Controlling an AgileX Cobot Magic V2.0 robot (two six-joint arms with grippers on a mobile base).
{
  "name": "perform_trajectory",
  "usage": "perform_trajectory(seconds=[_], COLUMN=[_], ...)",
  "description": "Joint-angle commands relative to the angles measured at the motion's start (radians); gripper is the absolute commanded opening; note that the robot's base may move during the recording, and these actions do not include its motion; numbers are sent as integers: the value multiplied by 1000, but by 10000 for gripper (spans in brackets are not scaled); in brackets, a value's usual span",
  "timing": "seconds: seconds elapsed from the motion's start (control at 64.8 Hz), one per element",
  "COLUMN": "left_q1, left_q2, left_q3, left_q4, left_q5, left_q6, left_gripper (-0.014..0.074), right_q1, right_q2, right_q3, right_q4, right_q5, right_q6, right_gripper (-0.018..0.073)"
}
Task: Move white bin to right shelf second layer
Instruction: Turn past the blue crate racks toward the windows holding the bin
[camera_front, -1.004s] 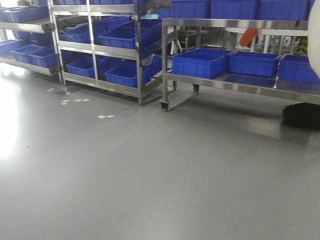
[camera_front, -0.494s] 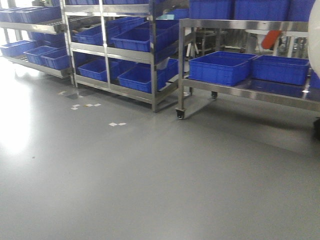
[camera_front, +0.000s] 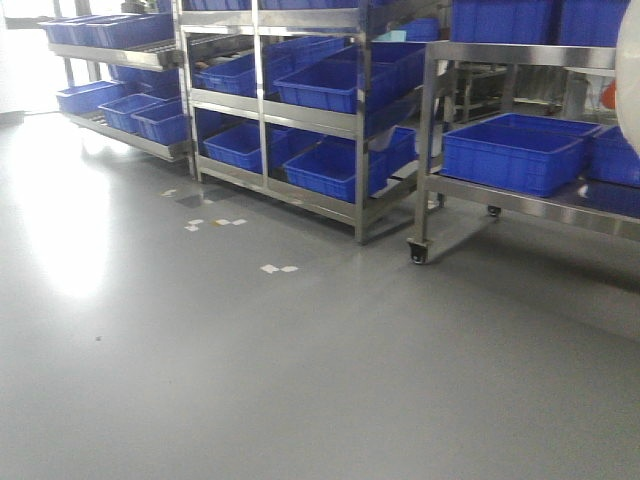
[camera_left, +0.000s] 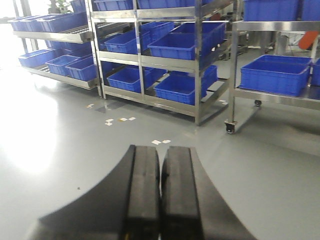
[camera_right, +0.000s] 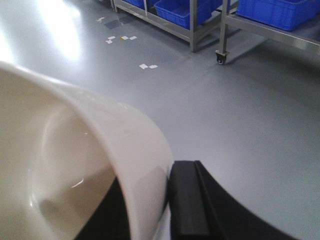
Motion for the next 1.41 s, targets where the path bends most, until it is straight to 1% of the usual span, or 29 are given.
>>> perform_trajectory(seconds=[0.0, 1.39], left_q1=[-4, -4], left_q2=[-14, -14], left_q3=[37, 37], left_q4=[-5, -5], left_q5=[-85, -85], left_q6=[-4, -4], left_gripper=[85, 85], right_q1=[-4, -4], right_q2=[14, 14], right_q3=[-31, -31], right_q4=[-6, -6], right_q5=[-101, -101], right_q6=[-1, -1], right_gripper=[51, 51])
